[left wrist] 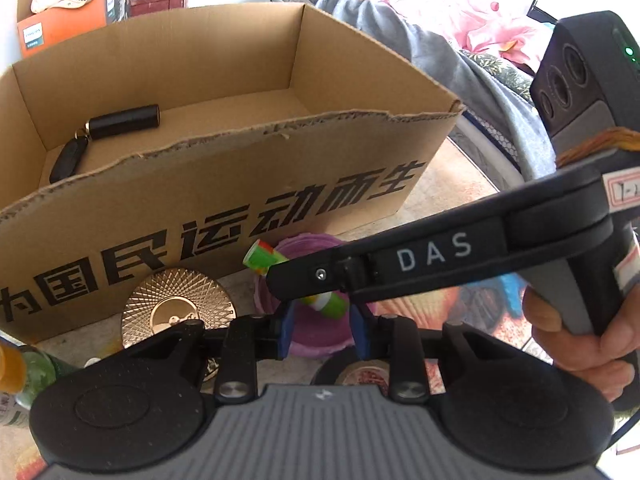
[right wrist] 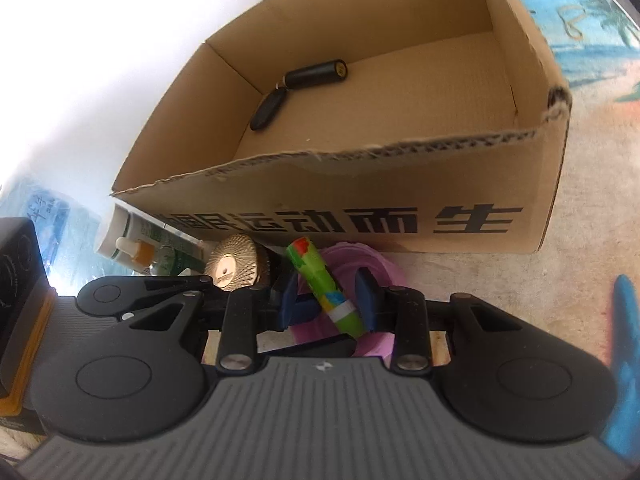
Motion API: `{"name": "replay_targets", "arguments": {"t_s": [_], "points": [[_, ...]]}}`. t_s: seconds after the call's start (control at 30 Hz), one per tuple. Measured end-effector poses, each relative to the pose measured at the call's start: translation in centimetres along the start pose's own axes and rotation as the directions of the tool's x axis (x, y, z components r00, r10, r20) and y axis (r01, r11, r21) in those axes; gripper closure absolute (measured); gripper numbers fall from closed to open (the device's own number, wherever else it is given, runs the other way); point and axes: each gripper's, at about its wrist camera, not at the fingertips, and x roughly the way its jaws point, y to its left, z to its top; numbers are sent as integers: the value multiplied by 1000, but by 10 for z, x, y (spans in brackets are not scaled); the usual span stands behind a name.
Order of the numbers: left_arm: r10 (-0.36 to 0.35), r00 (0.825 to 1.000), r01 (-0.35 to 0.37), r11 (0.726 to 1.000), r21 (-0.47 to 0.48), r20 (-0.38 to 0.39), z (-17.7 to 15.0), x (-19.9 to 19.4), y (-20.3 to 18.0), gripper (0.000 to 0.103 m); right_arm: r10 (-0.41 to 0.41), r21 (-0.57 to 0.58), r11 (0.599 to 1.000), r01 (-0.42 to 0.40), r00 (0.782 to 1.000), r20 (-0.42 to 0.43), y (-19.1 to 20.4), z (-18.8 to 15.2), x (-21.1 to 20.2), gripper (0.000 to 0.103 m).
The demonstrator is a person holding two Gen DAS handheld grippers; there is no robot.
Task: Organize rigid objects
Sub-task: 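Grasp the green striped glue stick from the pink bowl with the right gripper, then carry the glue stick into the box and open the right gripper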
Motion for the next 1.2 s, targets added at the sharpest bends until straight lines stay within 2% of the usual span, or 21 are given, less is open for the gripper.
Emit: {"name": "replay_targets", "arguments": {"t_s": [0.1, 0.23, 0.3, 0.53, 0.7, 0.8, 0.9, 1.0, 1.1, 1.2], "points": [[-1, 1000, 1, 1000, 6, 5, -1, 0, -2, 74, 9, 21, 1000, -9, 1000, 16, -3, -3, -3, 77], [5, 1000, -5, 1000, 23, 22, -2, -5, -4, 75, 18, 42, 999, -20, 999, 46, -2, -9, -17, 88], [5, 999, -6, 999, 33, 37, -3, -12, -6, 78, 27, 50, 998, -30, 998, 60, 1, -13, -26, 89], [-11, 992, 3, 998, 61, 126, -4, -57, -15, 78, 33, 11, 999, -35, 990, 137, 39, -21, -65, 89], [39, 970, -59, 996, 74, 240, 5, -111, -14, 74, 93, -88, 993, -76, 973, 211, 87, 2, -86, 89], [89, 960, -101, 994, 34, 266, 23, -132, 2, 74, 145, -123, 985, -120, 966, 216, 107, 30, -80, 89], [122, 964, -118, 993, -28, 236, 48, -136, 30, 74, 198, -93, 979, -184, 965, 170, 113, 69, -57, 89], [143, 976, -132, 988, -80, 166, 72, -122, 62, 74, 217, -13, 976, -217, 972, 93, 110, 108, -17, 89], [162, 984, -152, 980, -126, 69, 86, -96, 94, 74, 222, 96, 970, -222, 975, 4, 96, 134, 25, 89], [181, 983, -182, 973, -141, -19, 88, -71, 115, 74, 216, 183, 963, -199, 974, -74, 82, 149, 62, 89]]}}
